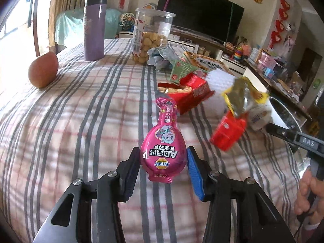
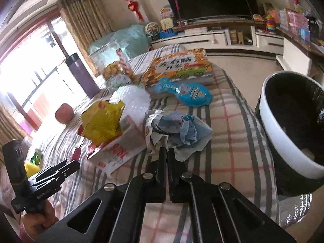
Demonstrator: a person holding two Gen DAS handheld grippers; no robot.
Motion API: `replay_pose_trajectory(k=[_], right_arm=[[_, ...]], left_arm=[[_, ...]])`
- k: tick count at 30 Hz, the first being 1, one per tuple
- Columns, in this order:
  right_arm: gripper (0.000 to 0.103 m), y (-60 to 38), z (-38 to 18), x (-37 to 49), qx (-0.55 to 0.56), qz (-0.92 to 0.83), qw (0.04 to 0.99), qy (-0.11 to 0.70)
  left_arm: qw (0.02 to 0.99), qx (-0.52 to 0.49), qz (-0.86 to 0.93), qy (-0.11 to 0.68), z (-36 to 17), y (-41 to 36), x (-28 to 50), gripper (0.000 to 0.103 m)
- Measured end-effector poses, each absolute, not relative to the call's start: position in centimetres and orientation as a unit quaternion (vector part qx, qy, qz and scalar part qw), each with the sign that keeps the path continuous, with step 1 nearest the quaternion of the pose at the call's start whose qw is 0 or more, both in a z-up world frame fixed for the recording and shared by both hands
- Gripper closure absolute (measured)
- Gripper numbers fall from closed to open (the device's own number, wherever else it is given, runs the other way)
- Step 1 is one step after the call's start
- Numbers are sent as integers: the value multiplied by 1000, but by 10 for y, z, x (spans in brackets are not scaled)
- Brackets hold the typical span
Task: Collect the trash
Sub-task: 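Grasp the pink drink bottle with the left tool while the right tool grasps crumpled blue paper, carry toward bin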
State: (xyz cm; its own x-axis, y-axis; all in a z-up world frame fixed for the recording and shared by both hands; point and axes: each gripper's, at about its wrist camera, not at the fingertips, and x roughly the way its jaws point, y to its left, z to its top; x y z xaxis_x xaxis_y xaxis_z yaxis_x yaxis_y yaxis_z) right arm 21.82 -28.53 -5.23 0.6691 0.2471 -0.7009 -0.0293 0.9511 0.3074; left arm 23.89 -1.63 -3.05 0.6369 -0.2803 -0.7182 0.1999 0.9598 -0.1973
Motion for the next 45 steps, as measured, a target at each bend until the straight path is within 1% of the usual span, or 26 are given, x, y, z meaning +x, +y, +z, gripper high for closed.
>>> replay_pose_trajectory(k=[1,2,3,4,5,6,8,10,11,12,13,14,15,17,18,19,25,33,38,45], right_arm=[[93,-287,-53,216,144,76,901,403],[81,-288,-53,214,148,71,901,402],[61,-290,-53,212,149,65,903,398],[51,-291,-52,210,148,58,907,391],[35,-293,-51,208,147,49,912,379],[28,-294,-50,208,148,44,915,372],[24,-299,-51,216,158,40,915,370],[25,-303,-56,228,177,44,908,378],[27,-304,-59,235,186,47,904,381],[34,-303,-62,240,188,48,902,385],[44,-302,-66,245,187,48,900,392],[76,-301,-69,247,183,47,898,398],[89,-298,-74,250,176,46,894,409],[90,-296,-75,247,170,47,896,407],[91,-296,-74,245,168,48,898,404],[91,-296,-73,242,168,48,899,403],[92,-301,-58,216,176,51,905,384],[92,-312,-50,182,184,51,909,372],[92,-323,-45,165,189,46,911,363],[92,-347,-35,145,185,25,917,352]], left_arm=[[902,-49,-135,407,-30,-17,236,58],[900,-49,-138,410,-31,-17,233,58],[899,-48,-141,412,-32,-18,231,58],[898,-46,-143,413,-32,-19,229,58],[898,-44,-144,414,-32,-20,228,58],[897,-42,-144,415,-33,-21,227,57],[895,-40,-139,421,-34,-23,229,57],[895,-46,-136,422,-34,-21,231,57],[895,-48,-135,422,-33,-22,231,55],[895,-51,-134,423,-33,-22,232,51],[895,-51,-132,422,-33,-22,232,50],[896,-49,-129,422,-33,-23,233,49],[896,-46,-127,423,-34,-24,234,49],[896,-42,-125,425,-36,-26,234,50],[895,-39,-125,427,-37,-28,235,62],[894,-34,-126,429,-38,-30,235,64],[899,-29,-143,412,-29,-32,222,65],[904,-40,-190,380,-4,-35,180,65],[896,-36,-235,375,3,-55,167,66],[883,2,-274,382,-2,-104,169,66]])
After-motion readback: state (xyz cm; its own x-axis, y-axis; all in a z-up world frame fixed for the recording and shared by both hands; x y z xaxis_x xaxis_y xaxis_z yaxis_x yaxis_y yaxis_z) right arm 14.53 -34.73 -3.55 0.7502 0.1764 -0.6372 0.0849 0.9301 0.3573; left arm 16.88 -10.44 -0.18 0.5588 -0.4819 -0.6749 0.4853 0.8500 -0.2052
